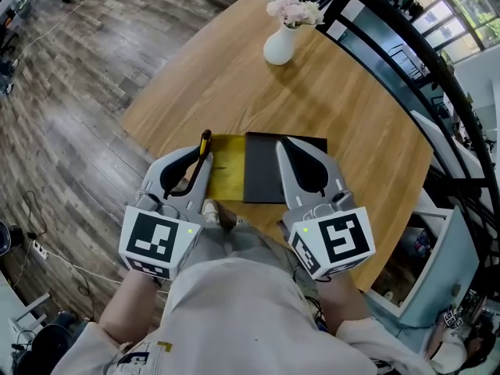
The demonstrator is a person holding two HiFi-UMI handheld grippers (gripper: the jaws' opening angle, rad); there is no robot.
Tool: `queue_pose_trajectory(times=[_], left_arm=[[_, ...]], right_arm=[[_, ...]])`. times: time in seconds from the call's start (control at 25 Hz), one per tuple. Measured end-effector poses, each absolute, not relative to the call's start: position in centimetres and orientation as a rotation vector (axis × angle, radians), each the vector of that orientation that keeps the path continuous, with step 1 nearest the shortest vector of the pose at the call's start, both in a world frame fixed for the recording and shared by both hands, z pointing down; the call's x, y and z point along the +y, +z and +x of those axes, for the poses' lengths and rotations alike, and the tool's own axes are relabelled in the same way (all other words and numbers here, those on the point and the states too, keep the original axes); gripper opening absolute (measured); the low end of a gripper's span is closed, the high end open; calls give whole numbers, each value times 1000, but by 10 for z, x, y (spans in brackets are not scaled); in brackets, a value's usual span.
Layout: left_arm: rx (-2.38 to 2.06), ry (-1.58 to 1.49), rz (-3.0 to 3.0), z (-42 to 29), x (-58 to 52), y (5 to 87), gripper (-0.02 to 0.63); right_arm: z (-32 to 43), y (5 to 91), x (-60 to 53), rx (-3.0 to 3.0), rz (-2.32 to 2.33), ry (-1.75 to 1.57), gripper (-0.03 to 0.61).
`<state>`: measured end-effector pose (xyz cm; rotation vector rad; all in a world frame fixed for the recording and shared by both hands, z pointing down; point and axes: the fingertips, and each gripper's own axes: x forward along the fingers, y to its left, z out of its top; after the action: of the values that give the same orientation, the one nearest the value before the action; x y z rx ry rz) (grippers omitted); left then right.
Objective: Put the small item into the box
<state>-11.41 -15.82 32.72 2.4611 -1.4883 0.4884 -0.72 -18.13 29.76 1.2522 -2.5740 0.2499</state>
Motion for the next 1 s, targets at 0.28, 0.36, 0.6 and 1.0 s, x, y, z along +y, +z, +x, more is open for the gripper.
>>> queue_pose_trajectory(times=[0.28,0.36,0.6,1.0], left_arm=[[-1427,595,2424,-101,-166,373,23],[-1403,622,2403,-98,-167,390,23],[-1335,679,2304,-82,-171,458,23],[-1234,711,2088,-79,-186,559,23]], right_arm=[[1,331,-190,-2528,1246,304,-2],[3,342,-191,-2514,1243,329,-1],[18,384,-199,-2479,1225,387,-2],[19,434,-225,-2434,1188,440,0]])
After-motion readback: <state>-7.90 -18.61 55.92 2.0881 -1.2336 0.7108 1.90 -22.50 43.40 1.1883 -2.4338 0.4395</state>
